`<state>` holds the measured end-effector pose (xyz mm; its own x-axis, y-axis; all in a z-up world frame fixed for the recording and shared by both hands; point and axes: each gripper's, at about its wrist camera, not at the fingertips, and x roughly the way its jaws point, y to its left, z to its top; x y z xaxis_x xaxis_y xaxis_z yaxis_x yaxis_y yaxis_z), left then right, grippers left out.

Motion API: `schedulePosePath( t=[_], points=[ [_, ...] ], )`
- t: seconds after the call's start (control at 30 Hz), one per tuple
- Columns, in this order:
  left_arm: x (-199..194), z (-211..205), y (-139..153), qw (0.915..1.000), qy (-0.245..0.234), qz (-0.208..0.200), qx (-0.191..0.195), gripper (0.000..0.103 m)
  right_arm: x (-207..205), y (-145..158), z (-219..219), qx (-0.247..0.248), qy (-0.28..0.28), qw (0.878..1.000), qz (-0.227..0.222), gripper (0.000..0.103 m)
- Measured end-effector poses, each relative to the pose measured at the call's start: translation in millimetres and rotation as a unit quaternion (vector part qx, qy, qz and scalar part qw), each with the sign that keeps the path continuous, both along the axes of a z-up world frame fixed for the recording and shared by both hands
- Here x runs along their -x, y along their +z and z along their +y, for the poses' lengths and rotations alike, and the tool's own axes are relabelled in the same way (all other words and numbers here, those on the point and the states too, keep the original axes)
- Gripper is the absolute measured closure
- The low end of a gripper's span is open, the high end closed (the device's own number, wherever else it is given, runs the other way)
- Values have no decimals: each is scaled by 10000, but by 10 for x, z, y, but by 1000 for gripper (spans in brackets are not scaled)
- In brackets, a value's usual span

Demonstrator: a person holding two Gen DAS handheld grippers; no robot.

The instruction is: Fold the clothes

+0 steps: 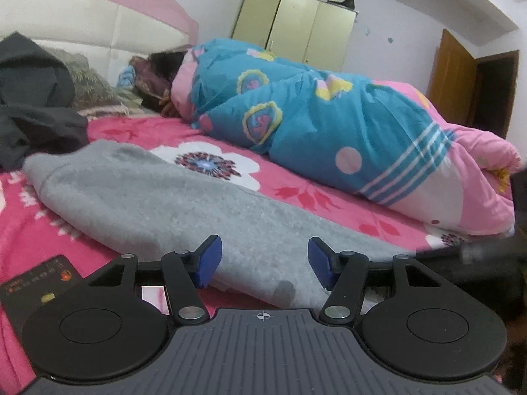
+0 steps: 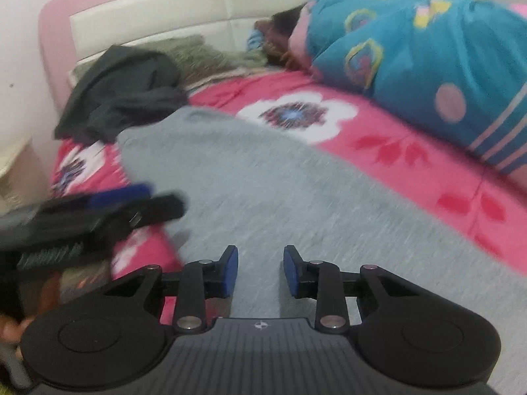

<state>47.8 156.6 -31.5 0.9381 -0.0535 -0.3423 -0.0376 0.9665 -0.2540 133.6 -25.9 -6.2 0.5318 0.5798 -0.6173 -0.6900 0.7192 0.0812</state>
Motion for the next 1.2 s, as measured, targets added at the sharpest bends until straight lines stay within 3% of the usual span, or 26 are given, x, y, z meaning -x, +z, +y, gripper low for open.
schedulePosePath(
  t=[0.07, 0.43, 0.5, 0.6, 0.63, 0.77, 1.0, 1.1, 1.2],
  points=[
    [8, 4, 7, 10000, 24, -20, 5, 44, -89, 41, 97, 39, -138, 9996, -231, 70],
    [-38, 194, -14, 9992, 255, 139, 284, 44, 14, -7, 215, -54, 586, 9983, 25, 75],
    [-34, 195, -14, 9991, 276, 135, 301, 44, -116, 24, 306, 69, 265, 9992, -293, 75],
    [4, 199, -1, 9988, 410, 51, 244, 44, -258, -67, 492, -91, 275, 9994, -183, 75],
    [15, 206, 6, 9986, 488, 24, 221, 53, -229, -112, 530, -98, 356, 9993, -113, 78],
    [19, 325, 17, 9970, 621, 28, 460, 52, -44, -179, 508, -232, 713, 9971, -109, 80],
    [-74, 255, 48, 9978, 448, 39, 479, 52, -101, -121, 175, -540, -19, 9984, 138, 80],
    [-218, 131, 28, 9988, 219, 208, 373, 52, -124, -98, 35, -668, -328, 9969, 246, 80],
    [-361, 21, -38, 9983, 81, 502, 275, 52, -22, -157, -11, -599, -235, 9970, 427, 80]
  ],
)
